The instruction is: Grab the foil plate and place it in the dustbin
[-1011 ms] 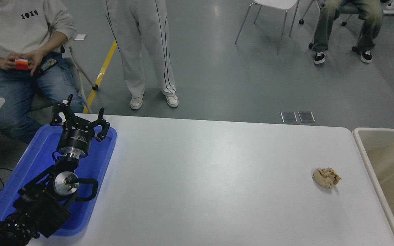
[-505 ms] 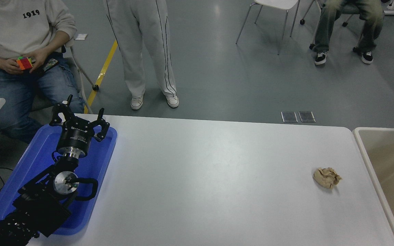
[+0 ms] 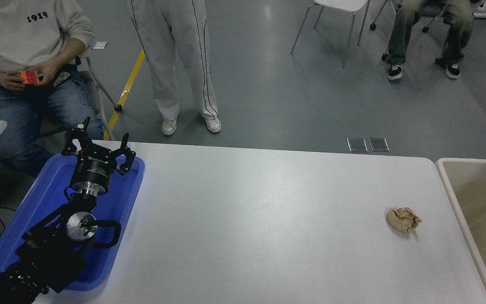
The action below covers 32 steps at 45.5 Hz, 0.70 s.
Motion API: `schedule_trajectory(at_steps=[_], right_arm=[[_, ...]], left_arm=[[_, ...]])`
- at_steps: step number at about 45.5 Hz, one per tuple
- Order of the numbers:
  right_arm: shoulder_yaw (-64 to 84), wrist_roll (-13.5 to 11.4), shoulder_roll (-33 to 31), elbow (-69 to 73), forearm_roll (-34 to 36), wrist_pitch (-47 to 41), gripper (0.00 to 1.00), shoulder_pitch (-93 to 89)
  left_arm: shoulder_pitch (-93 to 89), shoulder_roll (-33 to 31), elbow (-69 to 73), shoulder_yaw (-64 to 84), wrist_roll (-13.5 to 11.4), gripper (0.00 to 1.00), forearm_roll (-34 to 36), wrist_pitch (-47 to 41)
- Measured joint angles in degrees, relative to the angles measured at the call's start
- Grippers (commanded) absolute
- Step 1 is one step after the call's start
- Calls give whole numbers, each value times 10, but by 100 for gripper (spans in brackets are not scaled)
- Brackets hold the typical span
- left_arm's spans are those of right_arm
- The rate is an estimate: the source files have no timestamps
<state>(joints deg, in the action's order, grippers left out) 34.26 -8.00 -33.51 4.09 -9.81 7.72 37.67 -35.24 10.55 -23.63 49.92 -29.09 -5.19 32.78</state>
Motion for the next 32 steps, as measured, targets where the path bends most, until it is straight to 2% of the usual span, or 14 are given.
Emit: schedule_trajectory(at_steps=[5,14,32], right_arm=[[-1,0,2,-3,0,32,96,-3],[-1,0,13,-5,0,68,99,-11],[-2,-2,8,33,-4,82,100,15]], left_arm=[[0,0,0,0,0,100,0,0],[0,0,0,0,0,100,0,0],[0,0,1,0,0,100,0,0]])
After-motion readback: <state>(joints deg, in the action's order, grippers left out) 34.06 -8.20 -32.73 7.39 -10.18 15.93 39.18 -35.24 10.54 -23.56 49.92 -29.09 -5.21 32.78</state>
